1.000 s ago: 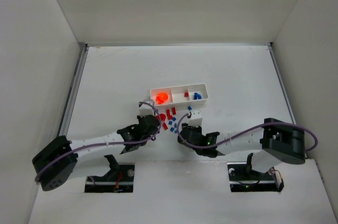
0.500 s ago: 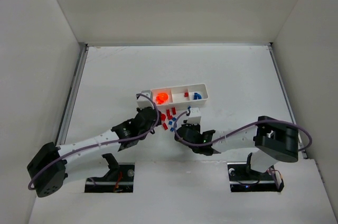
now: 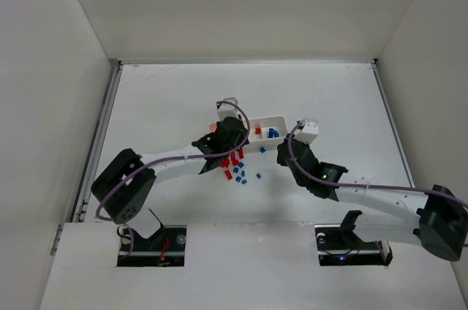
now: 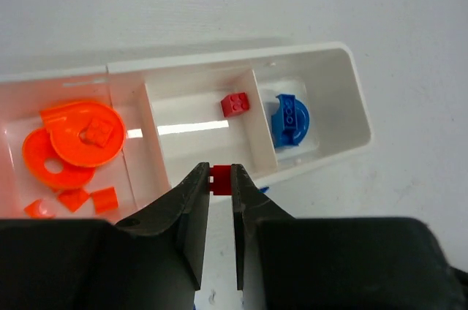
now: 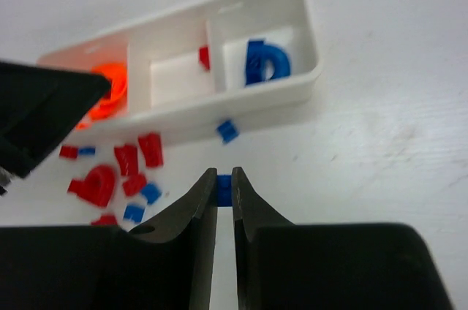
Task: Sort the legos into containers by color
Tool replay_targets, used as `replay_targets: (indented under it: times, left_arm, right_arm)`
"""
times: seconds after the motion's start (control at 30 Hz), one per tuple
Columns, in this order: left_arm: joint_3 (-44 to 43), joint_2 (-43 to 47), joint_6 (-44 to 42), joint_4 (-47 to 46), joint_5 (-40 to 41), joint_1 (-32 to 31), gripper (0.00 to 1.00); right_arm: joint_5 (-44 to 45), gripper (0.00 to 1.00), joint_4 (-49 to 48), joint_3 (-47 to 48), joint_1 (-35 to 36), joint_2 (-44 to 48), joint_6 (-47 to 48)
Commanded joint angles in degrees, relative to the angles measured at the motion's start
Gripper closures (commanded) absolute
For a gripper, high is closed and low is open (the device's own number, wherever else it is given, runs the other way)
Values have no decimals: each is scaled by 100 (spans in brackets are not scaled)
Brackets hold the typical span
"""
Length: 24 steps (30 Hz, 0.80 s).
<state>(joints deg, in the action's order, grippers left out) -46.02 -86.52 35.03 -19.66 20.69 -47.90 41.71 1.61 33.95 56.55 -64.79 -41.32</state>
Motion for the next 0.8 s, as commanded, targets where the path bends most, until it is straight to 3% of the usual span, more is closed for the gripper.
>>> replay_targets:
  times: [0.0, 0.17, 0.37, 0.53, 0.77]
  left_arm:
    - [-468, -452, -136, -398, -196, 224, 87]
    - [-873, -1024, -145, -355, -285, 277, 81]
    - [-821, -946, -206, -319, -162, 242, 69]
    - [-321, -271, -277, -310, 49, 145, 67]
    - [1383, 1355, -216, -135, 532, 49, 69]
  right_arm:
    - [-672, 83, -537, 32, -640, 160, 642]
    - [-1375, 83, -898, 418, -1501, -322, 932]
    - [-1570, 83, -1127, 954, -1819, -1166, 1231]
    - [-1614, 82, -1180, 1385, -1924, -1878, 1398]
    - [-1561, 73, -1294, 1491, -2039, -2248, 1407]
